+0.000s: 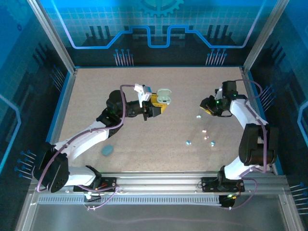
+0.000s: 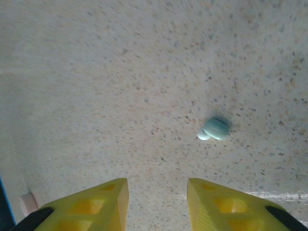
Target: Insert wireless bluetooth earbuds into charging case
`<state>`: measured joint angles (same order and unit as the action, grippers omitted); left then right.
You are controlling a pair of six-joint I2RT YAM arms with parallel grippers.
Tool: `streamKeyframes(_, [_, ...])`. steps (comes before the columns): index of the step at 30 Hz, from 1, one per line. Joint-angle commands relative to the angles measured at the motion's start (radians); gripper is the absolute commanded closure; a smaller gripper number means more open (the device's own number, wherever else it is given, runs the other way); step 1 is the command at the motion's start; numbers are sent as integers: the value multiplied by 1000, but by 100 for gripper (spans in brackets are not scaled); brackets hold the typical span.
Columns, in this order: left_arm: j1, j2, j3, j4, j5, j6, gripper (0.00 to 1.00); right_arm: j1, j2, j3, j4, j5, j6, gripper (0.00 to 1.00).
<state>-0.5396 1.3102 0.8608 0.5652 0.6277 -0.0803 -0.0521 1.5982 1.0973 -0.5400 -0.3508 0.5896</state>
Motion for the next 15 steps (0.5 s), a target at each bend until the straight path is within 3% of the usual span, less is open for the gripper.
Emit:
streamKeyframes(1, [-2, -11, -14, 32, -8, -13, 64, 31, 39, 6, -46, 48, 37, 61])
streamKeyframes(15, [-1, -6, 5, 6, 1, -4, 64, 66, 190, 32, -34, 102, 40, 56])
